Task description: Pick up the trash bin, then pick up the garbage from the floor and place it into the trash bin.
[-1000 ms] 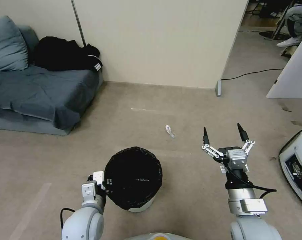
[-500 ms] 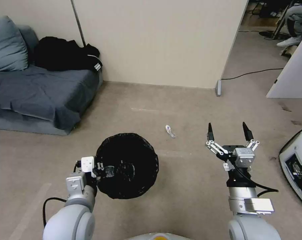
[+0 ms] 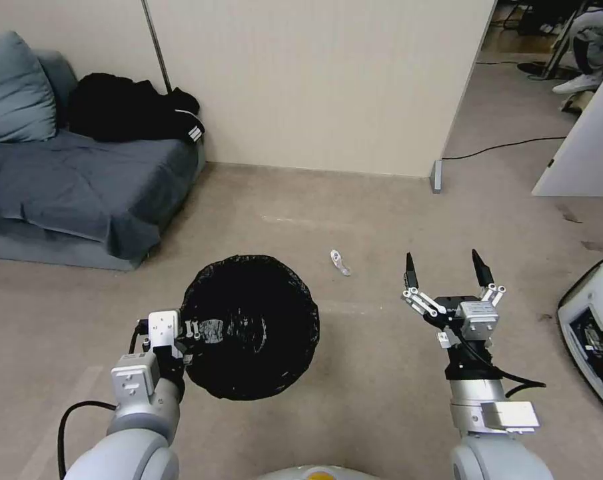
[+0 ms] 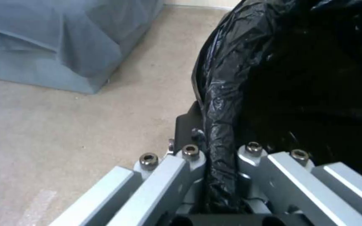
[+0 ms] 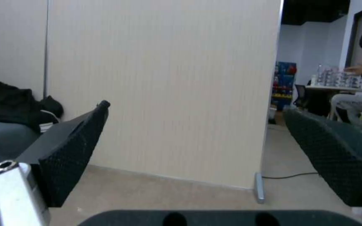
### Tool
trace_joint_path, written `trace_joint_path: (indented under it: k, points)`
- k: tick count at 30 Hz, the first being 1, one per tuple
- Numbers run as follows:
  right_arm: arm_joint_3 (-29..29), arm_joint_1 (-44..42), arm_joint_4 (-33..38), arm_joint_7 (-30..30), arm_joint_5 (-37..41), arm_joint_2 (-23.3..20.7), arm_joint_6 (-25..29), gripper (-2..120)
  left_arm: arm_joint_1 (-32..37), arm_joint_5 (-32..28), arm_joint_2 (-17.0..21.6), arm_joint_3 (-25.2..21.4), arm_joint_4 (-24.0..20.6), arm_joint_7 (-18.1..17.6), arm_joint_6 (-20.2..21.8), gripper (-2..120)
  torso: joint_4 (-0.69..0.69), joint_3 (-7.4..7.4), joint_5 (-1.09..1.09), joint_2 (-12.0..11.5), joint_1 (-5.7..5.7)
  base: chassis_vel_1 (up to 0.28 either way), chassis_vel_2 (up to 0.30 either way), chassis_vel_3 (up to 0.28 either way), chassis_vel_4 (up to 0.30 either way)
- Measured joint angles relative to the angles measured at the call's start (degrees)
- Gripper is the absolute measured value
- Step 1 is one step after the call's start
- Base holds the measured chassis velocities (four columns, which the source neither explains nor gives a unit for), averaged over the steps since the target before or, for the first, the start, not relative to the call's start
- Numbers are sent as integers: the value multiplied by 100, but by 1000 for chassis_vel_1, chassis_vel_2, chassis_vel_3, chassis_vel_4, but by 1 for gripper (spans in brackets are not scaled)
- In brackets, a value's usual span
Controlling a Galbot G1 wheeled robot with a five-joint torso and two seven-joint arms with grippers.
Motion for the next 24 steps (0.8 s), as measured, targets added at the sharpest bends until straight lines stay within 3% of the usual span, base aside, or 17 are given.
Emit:
trace_joint_path:
  k: [24]
  points:
    - [49, 46, -145, -221, -81, 0, 53, 100, 1, 68, -42, -31, 32, -85, -195, 1, 0, -1, 0, 0, 0, -22, 20, 17, -23]
